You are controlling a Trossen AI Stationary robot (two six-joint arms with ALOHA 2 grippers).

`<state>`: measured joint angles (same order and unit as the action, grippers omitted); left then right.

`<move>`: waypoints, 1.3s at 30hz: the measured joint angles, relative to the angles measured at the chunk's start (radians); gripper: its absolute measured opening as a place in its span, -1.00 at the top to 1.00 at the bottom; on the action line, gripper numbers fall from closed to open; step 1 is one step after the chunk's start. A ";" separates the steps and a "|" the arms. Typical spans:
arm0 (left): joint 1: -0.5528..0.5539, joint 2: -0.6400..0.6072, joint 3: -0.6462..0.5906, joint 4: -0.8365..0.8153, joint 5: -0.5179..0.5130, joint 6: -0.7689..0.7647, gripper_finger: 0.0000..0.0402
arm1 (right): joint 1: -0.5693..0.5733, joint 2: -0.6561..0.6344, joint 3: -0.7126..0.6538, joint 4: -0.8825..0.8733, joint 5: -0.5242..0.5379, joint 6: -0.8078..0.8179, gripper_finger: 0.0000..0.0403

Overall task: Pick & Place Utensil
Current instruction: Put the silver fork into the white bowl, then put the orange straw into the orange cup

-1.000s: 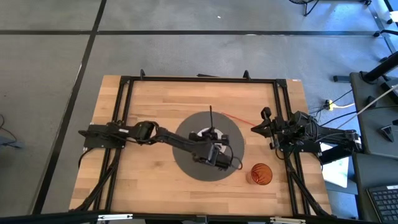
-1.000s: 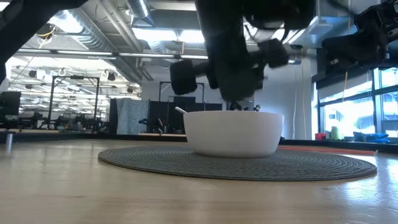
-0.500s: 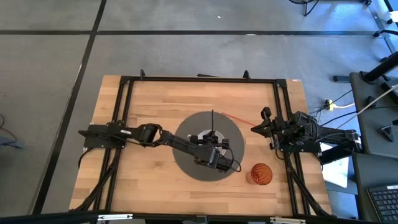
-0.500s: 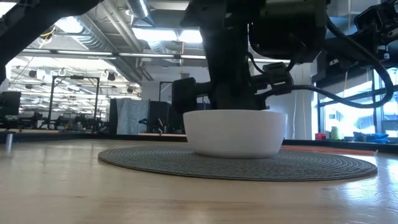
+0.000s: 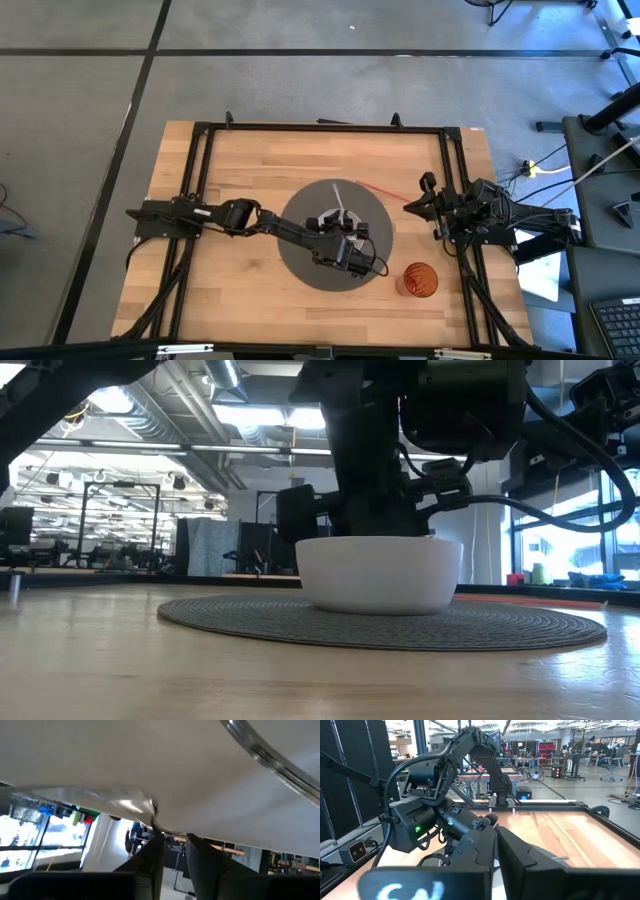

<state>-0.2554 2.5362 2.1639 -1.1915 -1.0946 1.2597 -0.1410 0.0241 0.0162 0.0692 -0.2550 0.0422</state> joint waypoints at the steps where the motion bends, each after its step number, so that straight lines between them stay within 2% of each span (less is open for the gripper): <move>1: -0.001 0.000 0.000 0.000 -0.010 0.000 0.62 | 0.000 0.000 0.000 0.000 0.000 0.000 0.89; 13: -0.053 -0.084 0.001 0.000 -0.003 -0.021 0.65 | 0.000 0.000 0.000 0.000 0.000 0.003 0.89; 18: -0.058 -0.144 0.000 -0.006 -0.013 -0.135 0.65 | 0.000 0.000 0.000 0.000 0.000 0.003 0.89; 20: -0.058 -0.207 0.000 -0.024 0.007 -0.269 0.66 | 0.000 0.000 0.000 0.000 0.000 0.003 0.89; 22: -0.053 -0.293 0.000 -0.051 0.082 -0.486 0.69 | 0.000 0.000 0.000 0.000 0.000 0.003 0.89; 24: -0.034 -0.391 0.000 -0.116 0.248 -0.773 0.72 | 0.000 0.000 0.000 0.000 0.000 0.003 0.89; 27: 0.028 -0.551 -0.038 -0.194 0.568 -1.138 0.82 | 0.000 0.000 0.000 0.000 -0.002 0.003 0.89; 29: 0.043 -0.674 -0.161 -0.091 0.657 -1.203 0.92 | 0.000 0.000 0.000 0.000 -0.009 0.006 0.89; 34: -0.036 -1.012 -0.667 0.474 0.837 -1.050 0.98 | 0.000 0.000 0.000 0.000 -0.011 0.010 0.89; 35: -0.042 -1.093 -0.779 0.592 0.839 -1.034 0.99 | 0.000 0.000 0.000 0.000 -0.011 0.010 0.89; 39: 0.000 -1.430 -1.195 0.987 0.721 -1.078 0.99 | 0.000 0.000 0.000 -0.001 -0.010 0.006 0.89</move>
<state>-0.2557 1.1061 0.9688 -0.2047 -0.3736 0.1818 -0.1410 0.0240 0.0162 0.0687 -0.2651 0.0480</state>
